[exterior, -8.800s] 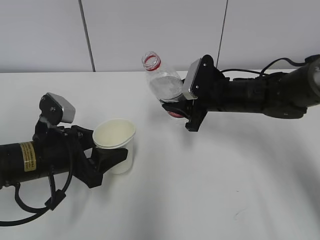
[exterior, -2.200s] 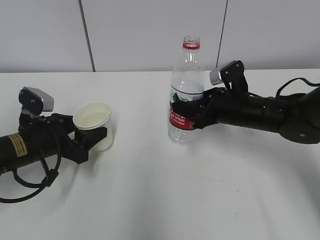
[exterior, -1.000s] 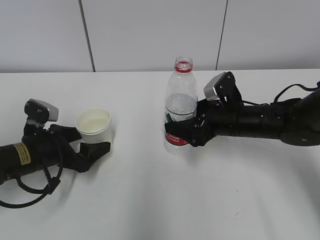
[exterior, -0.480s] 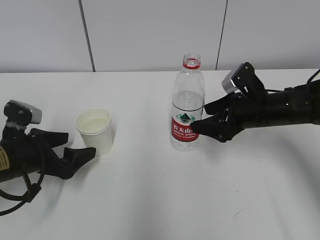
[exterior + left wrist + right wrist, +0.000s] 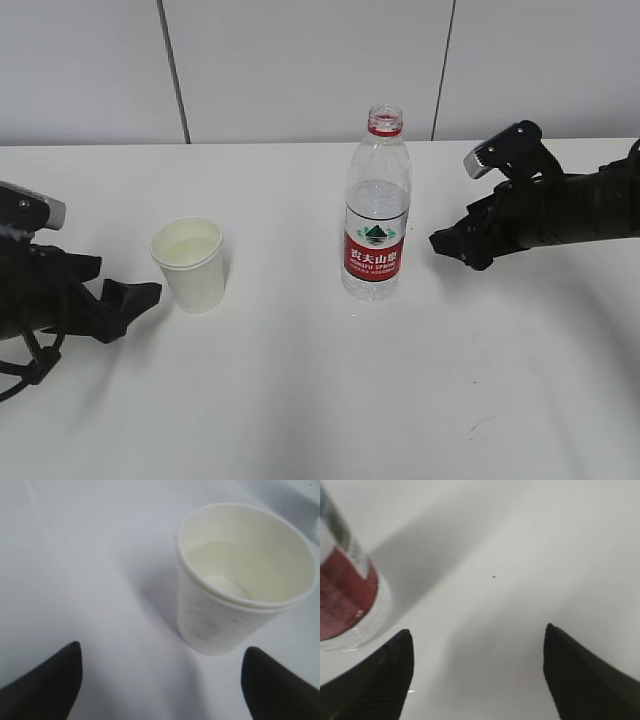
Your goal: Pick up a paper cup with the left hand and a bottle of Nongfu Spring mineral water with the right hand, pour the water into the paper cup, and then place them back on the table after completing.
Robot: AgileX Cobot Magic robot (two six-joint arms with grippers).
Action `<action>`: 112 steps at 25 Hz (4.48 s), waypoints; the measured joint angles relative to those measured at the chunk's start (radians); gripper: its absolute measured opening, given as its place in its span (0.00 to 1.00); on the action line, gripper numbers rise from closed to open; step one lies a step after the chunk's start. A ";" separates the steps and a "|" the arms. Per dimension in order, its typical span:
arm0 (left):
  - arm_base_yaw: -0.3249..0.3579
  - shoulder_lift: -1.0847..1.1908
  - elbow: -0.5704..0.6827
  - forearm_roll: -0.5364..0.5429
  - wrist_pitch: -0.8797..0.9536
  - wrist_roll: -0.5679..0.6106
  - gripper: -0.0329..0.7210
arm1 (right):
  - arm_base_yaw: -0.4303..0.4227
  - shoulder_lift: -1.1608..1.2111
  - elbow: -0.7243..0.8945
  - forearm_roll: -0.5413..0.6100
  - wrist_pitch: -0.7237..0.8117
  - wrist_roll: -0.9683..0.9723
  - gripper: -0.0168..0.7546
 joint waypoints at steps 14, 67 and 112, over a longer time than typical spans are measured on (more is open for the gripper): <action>0.000 -0.095 -0.167 -0.165 0.475 0.000 0.83 | -0.085 0.000 -0.088 0.228 0.424 0.193 0.79; 0.008 -0.700 -0.272 -0.693 1.625 0.420 0.82 | -0.149 -0.528 -0.071 1.539 1.420 -1.094 0.79; 0.008 -1.776 -0.049 -0.739 1.842 0.420 0.81 | -0.149 -1.667 0.500 1.541 1.570 -1.094 0.78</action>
